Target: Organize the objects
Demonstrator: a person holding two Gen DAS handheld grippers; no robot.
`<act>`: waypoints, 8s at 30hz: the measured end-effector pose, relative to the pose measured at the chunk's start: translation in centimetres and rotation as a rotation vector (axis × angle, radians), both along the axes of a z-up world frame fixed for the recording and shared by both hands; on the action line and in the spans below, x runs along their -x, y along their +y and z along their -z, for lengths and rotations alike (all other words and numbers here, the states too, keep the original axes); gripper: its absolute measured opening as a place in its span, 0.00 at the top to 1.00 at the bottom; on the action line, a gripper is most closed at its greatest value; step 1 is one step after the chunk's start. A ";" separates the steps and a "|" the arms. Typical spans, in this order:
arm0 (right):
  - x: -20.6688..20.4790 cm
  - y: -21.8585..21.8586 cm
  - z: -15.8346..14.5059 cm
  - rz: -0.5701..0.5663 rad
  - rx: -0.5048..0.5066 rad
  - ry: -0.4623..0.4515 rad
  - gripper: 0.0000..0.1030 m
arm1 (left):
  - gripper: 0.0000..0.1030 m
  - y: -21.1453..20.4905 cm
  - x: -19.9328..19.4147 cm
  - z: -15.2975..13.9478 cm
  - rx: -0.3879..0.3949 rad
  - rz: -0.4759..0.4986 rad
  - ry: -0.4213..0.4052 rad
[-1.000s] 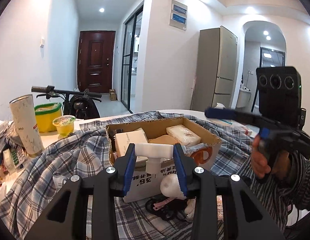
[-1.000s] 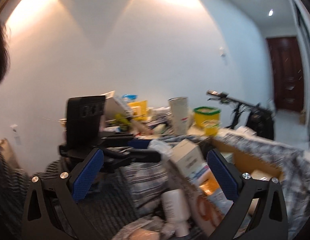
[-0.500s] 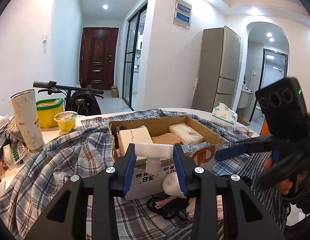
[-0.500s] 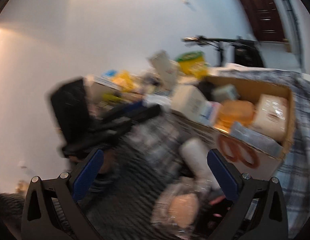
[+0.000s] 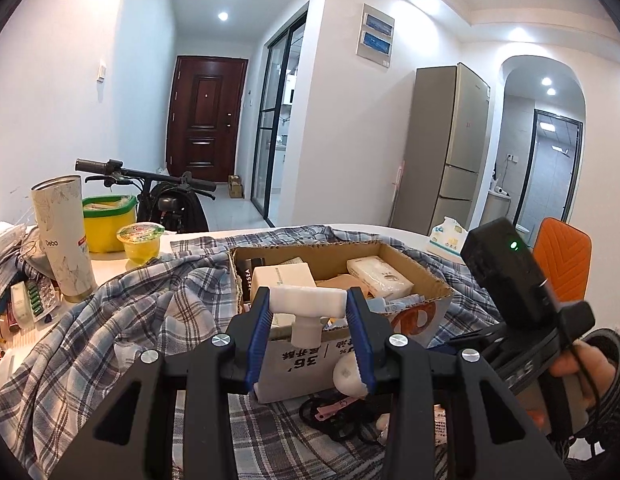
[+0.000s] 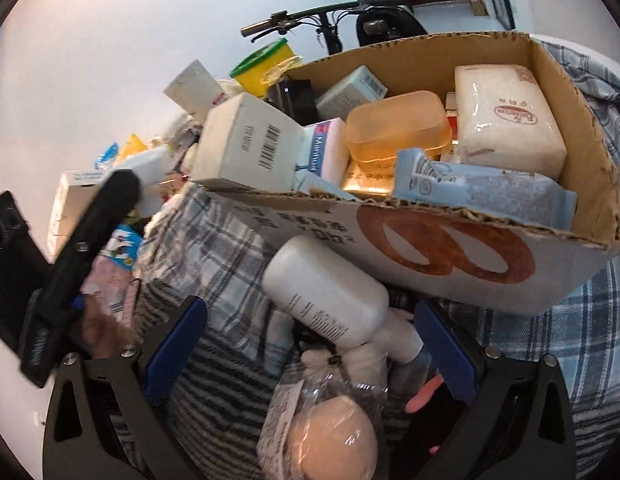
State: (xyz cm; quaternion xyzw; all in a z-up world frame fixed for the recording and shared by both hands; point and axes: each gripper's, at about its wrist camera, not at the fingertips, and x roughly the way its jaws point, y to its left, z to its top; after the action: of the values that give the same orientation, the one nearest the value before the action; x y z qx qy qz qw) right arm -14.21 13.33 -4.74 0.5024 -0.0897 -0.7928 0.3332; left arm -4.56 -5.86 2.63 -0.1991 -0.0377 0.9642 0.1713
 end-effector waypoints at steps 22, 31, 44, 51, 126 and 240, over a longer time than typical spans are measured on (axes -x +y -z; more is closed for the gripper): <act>-0.4 -0.3 -0.6 -0.032 -0.001 0.092 0.37 | 0.62 0.5 0.0 0.1 0.015 -0.002 0.001; -2.4 1.6 -4.1 -0.042 0.116 0.183 0.38 | 0.62 0.5 0.0 0.1 0.011 0.000 0.002; -3.0 3.7 -11.0 -0.031 0.224 0.393 0.38 | 0.62 -1.0 -0.2 -0.2 -0.075 0.018 -0.026; 0.3 3.7 -14.3 0.037 0.184 0.625 0.38 | 0.62 -1.1 1.2 1.6 -0.085 0.122 -0.241; 4.9 7.6 -8.9 0.139 0.271 0.545 0.38 | 0.14 4.5 13.6 -1.1 -0.120 -0.180 -0.240; -8.0 9.6 -4.7 -0.088 -0.140 0.732 0.00 | 0.00 9.4 -2.4 2.1 0.307 0.371 -0.089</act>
State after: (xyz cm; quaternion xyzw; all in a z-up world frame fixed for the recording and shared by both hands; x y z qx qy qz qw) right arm -6.17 22.98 -0.04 0.2107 0.1114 -0.9091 0.3417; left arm -2.20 3.56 0.57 -0.2685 0.1389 0.9008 0.3116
